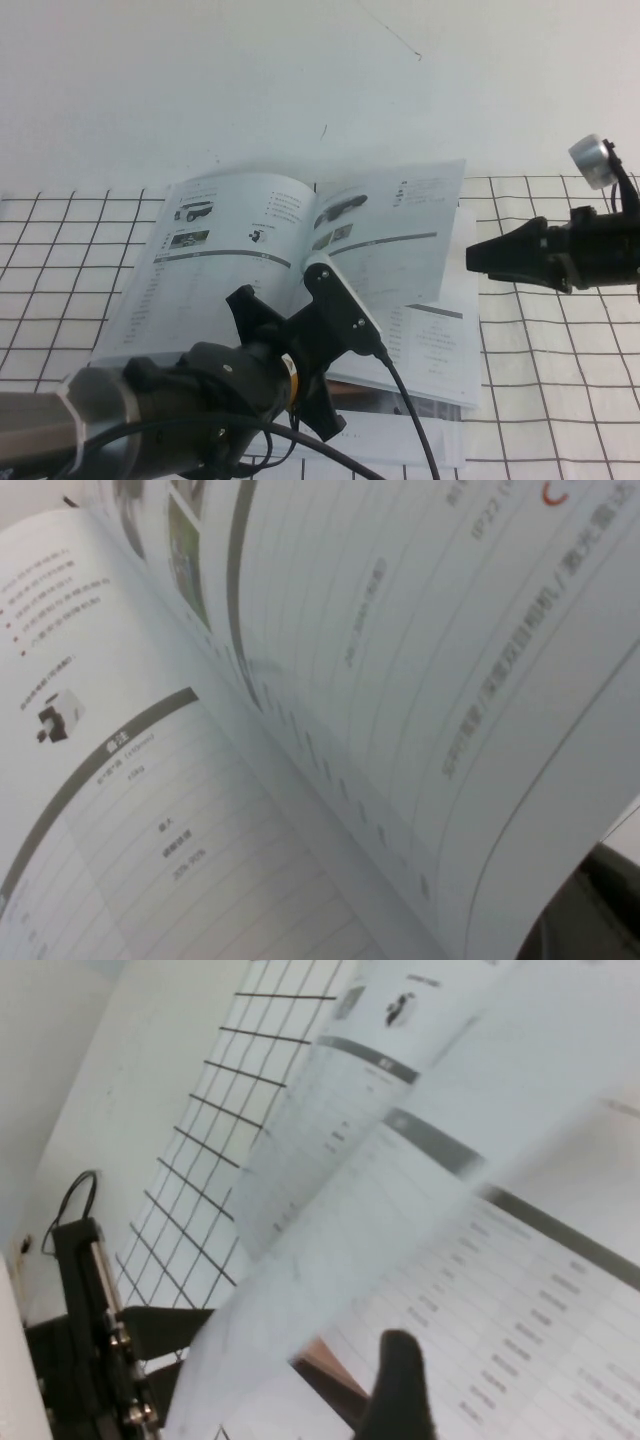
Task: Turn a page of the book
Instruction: Open the closed book
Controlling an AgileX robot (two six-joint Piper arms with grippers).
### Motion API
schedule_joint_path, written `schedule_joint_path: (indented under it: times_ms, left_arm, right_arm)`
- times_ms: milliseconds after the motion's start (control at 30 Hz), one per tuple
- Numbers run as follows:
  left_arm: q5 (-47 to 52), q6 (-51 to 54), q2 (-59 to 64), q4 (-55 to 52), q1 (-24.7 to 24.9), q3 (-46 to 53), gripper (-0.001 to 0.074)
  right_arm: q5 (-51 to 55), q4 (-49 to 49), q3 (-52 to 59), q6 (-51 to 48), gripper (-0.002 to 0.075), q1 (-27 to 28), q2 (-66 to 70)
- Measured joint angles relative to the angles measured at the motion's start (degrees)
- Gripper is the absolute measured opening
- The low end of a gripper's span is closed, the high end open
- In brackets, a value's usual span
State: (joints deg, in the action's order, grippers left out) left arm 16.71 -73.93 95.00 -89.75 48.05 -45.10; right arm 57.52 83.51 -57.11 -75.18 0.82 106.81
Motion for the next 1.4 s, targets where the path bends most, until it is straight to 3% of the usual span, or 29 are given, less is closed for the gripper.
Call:
schedule_joint_path:
  times_ms: [267, 367, 533, 600, 867, 1167, 1400]
  left_arm:
    - [0.58, -3.18, 0.00, -2.01, 0.00, 0.00, -0.0001]
    - [0.72, -3.41, 0.00, -2.68, 0.00, 0.00, -0.0001]
    - [0.72, -3.41, 0.00, -3.19, 0.00, 0.00, -0.0001]
    - [0.72, -3.41, 0.00, -3.19, 0.00, 0.00, -0.0001]
    - [0.85, -4.32, 0.00, -3.84, 0.00, 0.00, -0.0001]
    - [0.85, -8.08, 0.00, -7.76, 0.00, 0.00, -0.0001]
    - [0.52, -8.34, -3.53, -8.55, 0.00, 0.00, -0.0001]
  right_arm:
    - [-0.23, -3.25, 0.00, 4.03, 0.0496, 1.46, -0.67]
    - [-3.10, -2.94, 0.00, 4.02, 0.0387, 0.29, -0.67]
    - [-5.28, 6.29, 0.00, -2.82, 0.0087, -3.47, 1.21]
    - [-5.68, 10.67, -0.04, -6.69, 0.0037, -5.47, 2.75]
    - [-7.25, 13.10, -7.93, -10.92, 0.0003, -11.03, 11.94]
    - [-7.66, 13.32, -23.15, -7.21, 0.0001, -11.66, 16.40]
    - [-6.62, 13.43, -29.92, -6.64, 0.0001, -16.39, 18.61]
